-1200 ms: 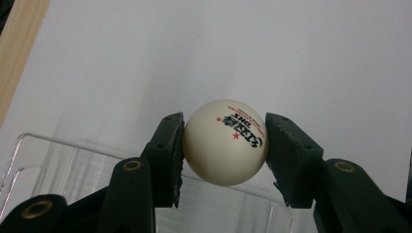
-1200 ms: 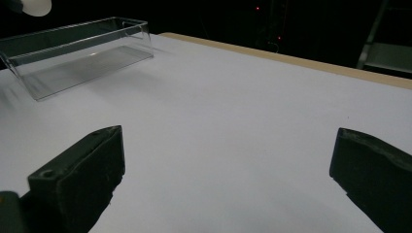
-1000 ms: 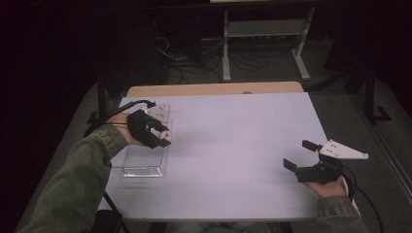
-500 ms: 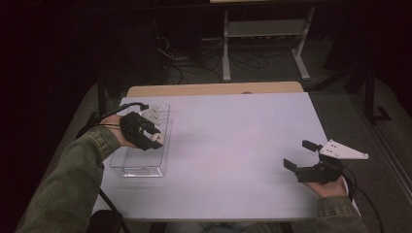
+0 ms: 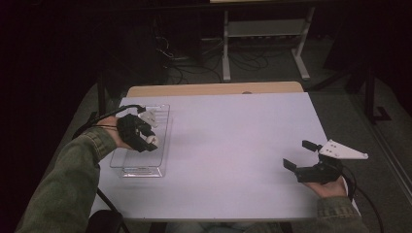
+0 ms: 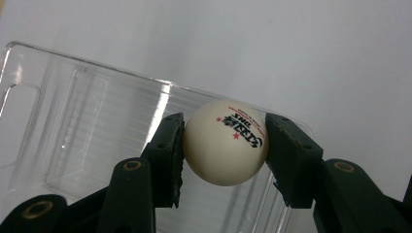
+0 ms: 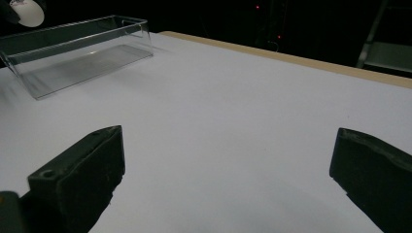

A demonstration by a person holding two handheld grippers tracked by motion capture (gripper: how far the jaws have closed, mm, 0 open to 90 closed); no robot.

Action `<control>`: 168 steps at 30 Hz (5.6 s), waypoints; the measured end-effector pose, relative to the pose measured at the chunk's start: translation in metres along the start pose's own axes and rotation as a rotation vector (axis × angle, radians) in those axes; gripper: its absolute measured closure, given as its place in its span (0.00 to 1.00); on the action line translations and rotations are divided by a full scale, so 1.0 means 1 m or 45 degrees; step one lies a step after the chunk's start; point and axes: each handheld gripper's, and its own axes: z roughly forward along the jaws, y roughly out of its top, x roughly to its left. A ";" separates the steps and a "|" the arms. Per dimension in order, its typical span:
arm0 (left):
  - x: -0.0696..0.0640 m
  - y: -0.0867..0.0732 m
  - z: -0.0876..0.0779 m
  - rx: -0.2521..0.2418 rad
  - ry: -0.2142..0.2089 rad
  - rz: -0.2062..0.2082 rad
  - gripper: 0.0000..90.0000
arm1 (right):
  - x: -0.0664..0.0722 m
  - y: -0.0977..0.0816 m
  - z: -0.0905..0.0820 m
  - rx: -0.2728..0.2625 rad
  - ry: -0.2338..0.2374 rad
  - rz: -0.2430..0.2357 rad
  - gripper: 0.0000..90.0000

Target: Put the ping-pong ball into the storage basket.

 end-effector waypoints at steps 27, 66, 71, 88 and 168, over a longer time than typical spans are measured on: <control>0.002 -0.004 0.014 0.127 -0.020 0.004 0.56 | 0.000 0.000 0.000 0.003 0.001 0.000 0.00; 0.000 -0.004 0.038 0.193 -0.075 0.017 0.56 | 0.000 -0.001 0.001 0.010 0.005 -0.006 0.00; 0.000 -0.005 0.041 0.195 -0.080 0.012 0.56 | 0.000 -0.001 0.001 0.012 0.005 -0.007 0.00; 0.000 -0.009 0.057 0.222 -0.106 0.018 0.56 | 0.000 -0.001 0.001 0.019 0.009 -0.005 0.00; 0.006 -0.018 0.053 0.162 0.156 -0.142 0.00 | 0.000 -0.001 0.003 0.023 0.013 -0.004 0.00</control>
